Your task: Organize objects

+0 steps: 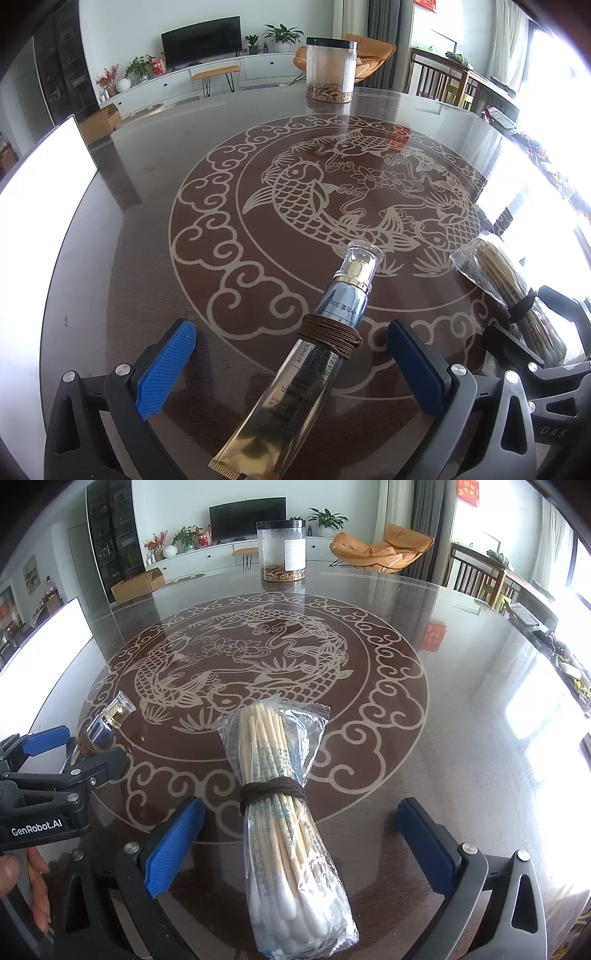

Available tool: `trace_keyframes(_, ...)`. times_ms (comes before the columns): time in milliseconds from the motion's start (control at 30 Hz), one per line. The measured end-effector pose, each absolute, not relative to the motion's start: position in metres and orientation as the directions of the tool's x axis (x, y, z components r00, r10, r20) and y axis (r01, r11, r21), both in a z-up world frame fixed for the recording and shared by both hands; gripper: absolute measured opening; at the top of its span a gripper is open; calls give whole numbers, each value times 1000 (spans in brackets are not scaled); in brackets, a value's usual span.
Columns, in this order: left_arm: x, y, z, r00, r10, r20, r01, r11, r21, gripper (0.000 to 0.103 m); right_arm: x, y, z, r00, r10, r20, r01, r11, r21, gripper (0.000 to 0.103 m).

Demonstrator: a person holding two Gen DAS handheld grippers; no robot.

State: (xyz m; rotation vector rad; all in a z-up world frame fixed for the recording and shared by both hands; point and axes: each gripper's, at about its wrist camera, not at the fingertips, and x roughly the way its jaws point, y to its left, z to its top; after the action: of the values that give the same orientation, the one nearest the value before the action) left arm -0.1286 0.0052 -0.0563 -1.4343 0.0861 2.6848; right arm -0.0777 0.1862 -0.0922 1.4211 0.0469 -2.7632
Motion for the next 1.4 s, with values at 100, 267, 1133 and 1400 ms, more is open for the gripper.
trace_keyframes(100,-130,3,-56,-552,58,-832,-112,-994,5,103,-77,187,-93,-581,-16,-814,44,-999,-11,103)
trace_keyframes(267,-130,3,-56,-553,58,-831,-112,-994,5,103,-77,186,-92,-581,-16,-814,44,-999,-11,103)
trace_keyframes(1133,-130,2,-57,-553,59,-831,-112,-994,4,103,-77,186,-92,-581,-16,-814,44,-999,-12,103)
trace_keyframes(1400,-130,2,-58,-553,60,-831,-112,-994,3,103,-77,186,-92,-581,-16,-814,44,-999,-12,103)
